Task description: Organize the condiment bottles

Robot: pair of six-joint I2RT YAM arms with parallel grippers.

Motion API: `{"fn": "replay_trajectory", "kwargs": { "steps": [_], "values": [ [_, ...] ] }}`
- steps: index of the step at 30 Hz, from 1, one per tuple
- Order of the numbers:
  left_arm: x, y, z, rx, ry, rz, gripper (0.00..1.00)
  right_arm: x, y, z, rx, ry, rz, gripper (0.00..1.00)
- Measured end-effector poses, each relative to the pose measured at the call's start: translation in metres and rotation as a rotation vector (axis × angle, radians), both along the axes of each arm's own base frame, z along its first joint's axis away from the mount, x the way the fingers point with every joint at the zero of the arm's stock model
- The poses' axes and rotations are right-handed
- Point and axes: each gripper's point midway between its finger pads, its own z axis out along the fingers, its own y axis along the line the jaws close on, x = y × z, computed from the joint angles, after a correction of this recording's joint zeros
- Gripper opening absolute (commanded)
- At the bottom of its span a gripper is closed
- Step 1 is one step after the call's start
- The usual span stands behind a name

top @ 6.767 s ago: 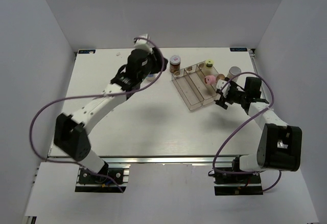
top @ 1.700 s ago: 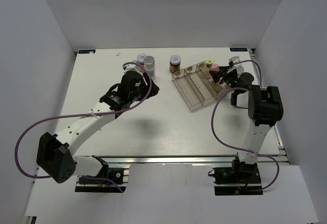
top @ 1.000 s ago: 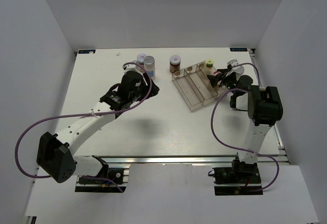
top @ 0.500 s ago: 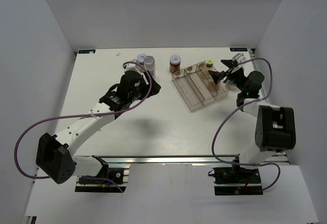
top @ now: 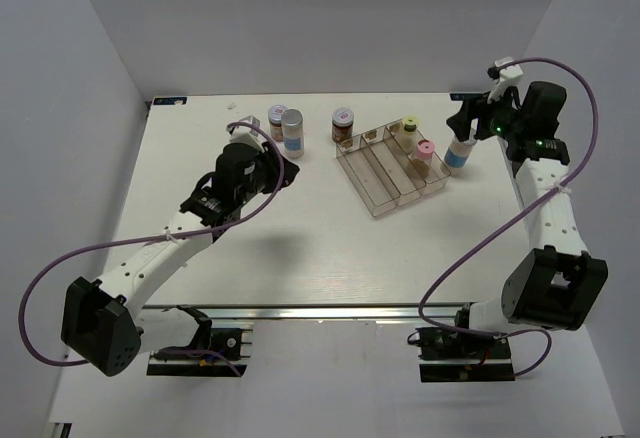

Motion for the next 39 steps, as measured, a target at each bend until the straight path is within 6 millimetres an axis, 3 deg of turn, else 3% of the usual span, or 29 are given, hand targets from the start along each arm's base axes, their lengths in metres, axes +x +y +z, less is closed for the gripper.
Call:
{"fn": "replay_trajectory", "kwargs": {
  "steps": [1,4,9,17,20,25,27,31,36,37,39],
  "values": [
    [0.0,0.001,-0.001,0.012,-0.004,-0.007,0.56,-0.002,-0.007,-0.002,-0.011,0.015,-0.041,0.89],
    [-0.002,0.003,-0.001,0.028,-0.007,-0.016,0.68,-0.004,-0.033,-0.013,-0.046,0.077,-0.188,0.89],
    [-0.01,0.01,0.0,0.032,-0.025,-0.021,0.71,-0.006,-0.056,-0.055,-0.082,0.242,-0.319,0.89],
    [-0.012,0.012,-0.004,0.036,-0.018,-0.025,0.73,0.009,-0.083,-0.142,-0.135,0.514,-0.454,0.89],
    [-0.014,0.013,-0.009,0.036,-0.009,-0.026,0.73,0.02,-0.087,-0.158,-0.146,0.555,-0.463,0.9],
    [-0.017,0.012,-0.016,0.028,0.011,-0.029,0.74,0.048,-0.091,-0.164,-0.143,0.535,-0.461,0.88],
    [-0.017,0.011,-0.015,0.022,0.012,-0.032,0.74,0.058,-0.089,-0.162,-0.132,0.52,-0.447,0.84],
    [-0.018,0.01,-0.015,0.017,0.017,-0.034,0.74,0.079,-0.085,-0.156,-0.113,0.467,-0.405,0.54],
    [-0.018,0.01,-0.016,0.015,0.019,-0.033,0.74,0.082,-0.08,-0.156,-0.114,0.438,-0.357,0.23],
    [-0.018,0.01,-0.017,0.014,0.022,-0.033,0.74,0.082,-0.079,-0.156,-0.118,0.428,-0.347,0.13],
    [-0.019,0.011,-0.02,0.017,0.029,-0.033,0.74,0.08,-0.078,-0.156,-0.126,0.413,-0.338,0.09]
  ]
}}
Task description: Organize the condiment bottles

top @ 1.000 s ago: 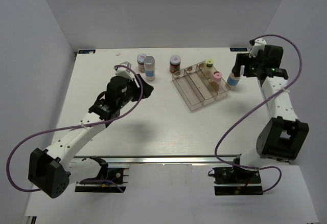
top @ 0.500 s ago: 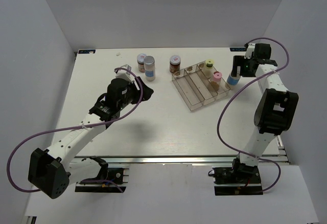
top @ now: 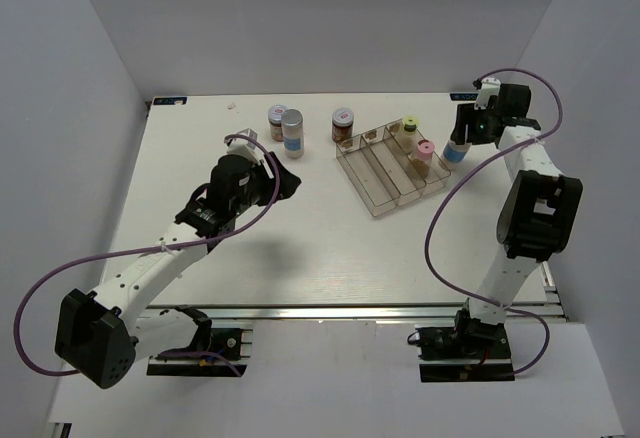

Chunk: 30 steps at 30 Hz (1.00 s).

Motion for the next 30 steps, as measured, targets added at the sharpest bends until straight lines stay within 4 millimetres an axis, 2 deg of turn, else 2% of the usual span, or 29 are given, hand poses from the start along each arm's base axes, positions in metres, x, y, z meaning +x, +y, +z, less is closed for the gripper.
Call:
{"fn": "replay_trajectory", "kwargs": {
  "steps": [3,4,6,12,15,19,25,30],
  "values": [
    [-0.001,0.0,-0.002,0.002,0.005,-0.001,0.74,-0.007,0.001,0.003,-0.016,-0.035,0.019,0.05],
    [-0.001,0.0,-0.002,0.001,0.004,-0.002,0.74,-0.009,0.002,0.006,-0.022,-0.054,0.025,0.0],
    [-0.001,0.0,-0.002,0.002,0.004,-0.003,0.75,-0.01,0.005,0.017,-0.026,-0.102,0.047,0.0],
    [-0.003,-0.003,-0.002,-0.003,0.009,-0.021,0.75,0.014,0.015,0.087,-0.048,-0.379,0.1,0.0],
    [-0.003,-0.004,-0.002,-0.005,0.009,-0.025,0.75,0.024,0.022,0.113,-0.056,-0.482,0.125,0.0],
    [-0.003,-0.004,-0.002,-0.005,0.009,-0.025,0.75,0.027,0.037,0.126,-0.021,-0.537,0.176,0.0],
    [-0.003,-0.004,-0.002,-0.005,0.009,-0.026,0.75,0.017,0.082,0.148,0.117,-0.612,0.363,0.0],
    [-0.003,-0.004,-0.002,-0.004,0.009,-0.026,0.76,0.006,0.11,0.153,0.152,-0.654,0.45,0.0]
  ]
}}
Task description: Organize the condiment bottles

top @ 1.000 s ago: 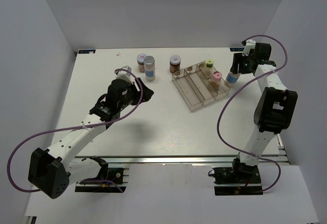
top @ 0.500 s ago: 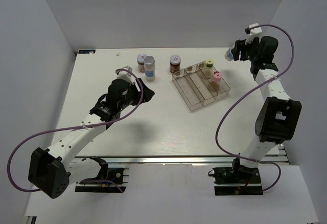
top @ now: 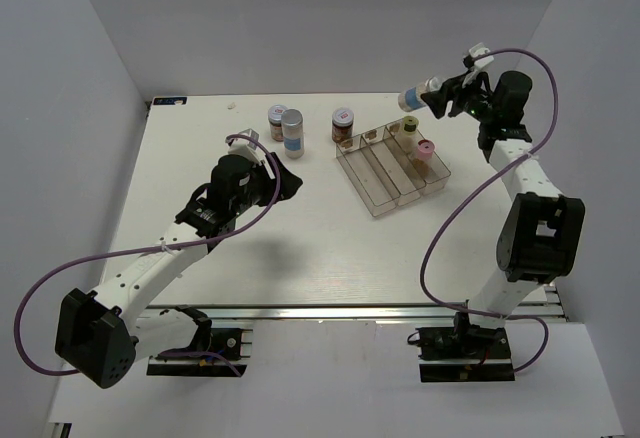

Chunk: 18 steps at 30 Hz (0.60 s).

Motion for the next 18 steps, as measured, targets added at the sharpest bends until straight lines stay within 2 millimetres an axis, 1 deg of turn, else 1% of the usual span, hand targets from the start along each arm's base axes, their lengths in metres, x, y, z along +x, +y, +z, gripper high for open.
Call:
{"fn": "replay_trajectory", "kwargs": {
  "steps": [4,7,10,14,16,18],
  "values": [
    [0.0,0.0,0.0,0.001,-0.002,-0.001,0.76,-0.009,0.025,0.006,0.03,0.024,0.124,0.0],
    [0.0,0.0,0.0,0.001,-0.003,-0.001,0.76,-0.002,0.043,0.017,0.026,0.047,0.223,0.0],
    [0.0,0.0,0.0,0.005,-0.003,-0.003,0.76,0.005,0.062,0.016,-0.02,0.081,0.256,0.0],
    [0.0,0.0,-0.001,0.01,-0.004,-0.005,0.76,0.008,0.097,-0.001,-0.073,0.164,0.304,0.0],
    [0.0,0.0,-0.001,0.01,-0.004,-0.005,0.76,0.007,0.11,-0.018,-0.101,0.216,0.319,0.0],
    [0.0,0.0,-0.001,0.01,-0.004,-0.005,0.76,0.004,0.116,-0.038,-0.127,0.272,0.323,0.0]
  ]
}}
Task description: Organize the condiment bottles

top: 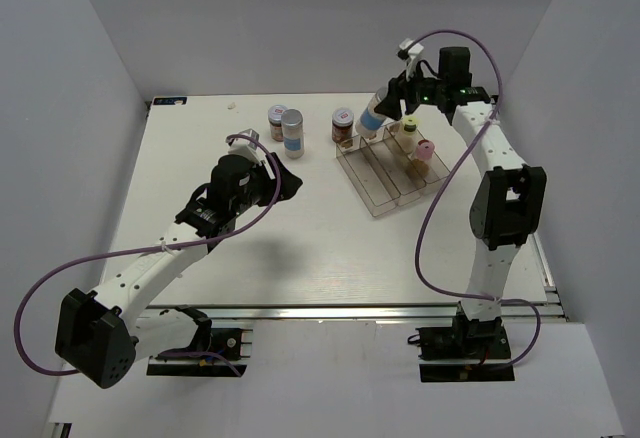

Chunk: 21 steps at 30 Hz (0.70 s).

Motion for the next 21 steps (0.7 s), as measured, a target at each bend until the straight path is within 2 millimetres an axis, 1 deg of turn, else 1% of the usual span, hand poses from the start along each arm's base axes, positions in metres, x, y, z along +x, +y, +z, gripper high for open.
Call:
{"fn": "replay_trajectory", "kwargs": {
  "steps": [3,6,8,12,16,19,20,21],
  "values": [
    [0.0,0.0,0.0,0.001,0.0,0.0,0.76,-0.005,-0.005,-0.029,-0.056,0.08,-0.015,0.0],
    [0.0,0.0,0.0,0.002,-0.001,-0.001,0.77,-0.006,-0.014,-0.046,-0.105,0.126,-0.037,0.0],
    [0.0,0.0,0.0,0.002,-0.001,-0.001,0.77,-0.005,-0.02,-0.052,-0.133,0.136,-0.056,0.0],
    [0.0,0.0,0.0,0.005,-0.003,-0.002,0.79,-0.004,-0.027,-0.058,-0.171,0.138,-0.081,0.0],
    [0.001,0.0,-0.002,0.01,-0.001,-0.003,0.82,-0.002,-0.03,-0.066,-0.201,0.144,-0.094,0.0],
    [0.0,0.001,-0.005,0.02,0.007,-0.005,0.85,0.001,-0.03,-0.079,-0.225,0.157,-0.104,0.0],
    [0.001,0.002,-0.006,0.025,0.009,-0.001,0.87,0.002,-0.029,-0.084,-0.232,0.165,-0.105,0.1],
    [0.001,0.003,-0.007,0.032,0.013,0.003,0.88,0.003,-0.029,-0.09,-0.238,0.172,-0.105,0.17]
  ]
}}
